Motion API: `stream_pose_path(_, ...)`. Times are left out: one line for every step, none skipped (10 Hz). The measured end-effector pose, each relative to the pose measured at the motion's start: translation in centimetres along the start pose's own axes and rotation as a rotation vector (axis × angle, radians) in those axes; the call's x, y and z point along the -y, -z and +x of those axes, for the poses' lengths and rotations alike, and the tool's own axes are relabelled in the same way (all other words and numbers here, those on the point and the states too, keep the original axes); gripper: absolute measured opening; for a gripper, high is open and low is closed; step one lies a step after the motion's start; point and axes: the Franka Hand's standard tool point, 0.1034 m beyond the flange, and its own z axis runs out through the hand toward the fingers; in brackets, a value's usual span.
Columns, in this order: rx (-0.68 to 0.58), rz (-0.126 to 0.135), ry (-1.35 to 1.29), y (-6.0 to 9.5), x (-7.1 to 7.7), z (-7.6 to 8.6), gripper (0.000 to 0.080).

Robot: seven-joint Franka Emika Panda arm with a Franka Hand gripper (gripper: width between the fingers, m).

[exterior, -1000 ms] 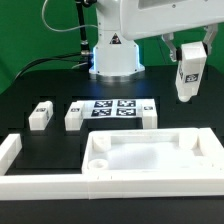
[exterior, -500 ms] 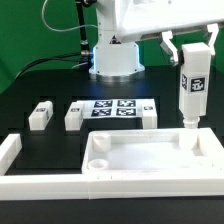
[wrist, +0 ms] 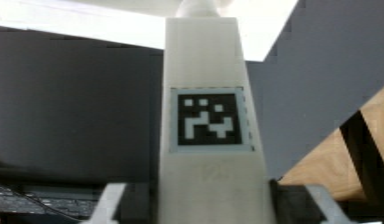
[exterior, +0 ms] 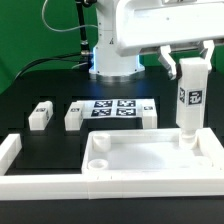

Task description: Assemble desk

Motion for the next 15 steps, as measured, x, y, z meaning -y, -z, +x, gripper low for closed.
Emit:
stream_pose_path(0.007,0.005,0.001,-0.7,0.3,-0.2,0.0288)
stream_pose_path(0.011,0.005,0.0,-1.0,0.3,-0.4,0.0288)
stream_pose_path(0.012,0.004,-0.003,-1.1,0.1,-0.4,0.0288)
stream_pose_path(0.019,0.009,-0.007,-1.1,0.2,-0.2,0.0288)
stream_pose_path(0.017,0.014,-0.006,-1.2,0.6,0.1,0.0288)
stream_pose_path(0.021,0.016,-0.007,-1.5,0.7,-0.1,0.0288)
stream_pose_path(0.027,0.018,-0.007,-1.8,0.8,-0.4,0.0288)
stream_pose_path(0.027,0.019,-0.007,-1.9,0.9,-0.4,0.0288)
stream_pose_path(0.029,0.021,-0.005,-2.1,1.1,-0.4,0.0288)
stream_pose_path(0.029,0.023,-0.004,-2.3,1.2,-0.5,0.0288)
stream_pose_path(0.028,0.024,-0.003,-2.3,1.3,-0.5,0.0288)
stream_pose_path(0.023,0.023,-0.003,-2.4,1.4,-0.4,0.0288)
stream_pose_path(0.018,0.023,-0.002,-2.5,1.4,-0.3,0.0288)
stream_pose_path(0.011,0.024,0.0,-2.7,1.6,-0.2,0.0288)
stream_pose_path(0.017,0.027,0.001,-3.1,1.9,-0.5,0.0288)
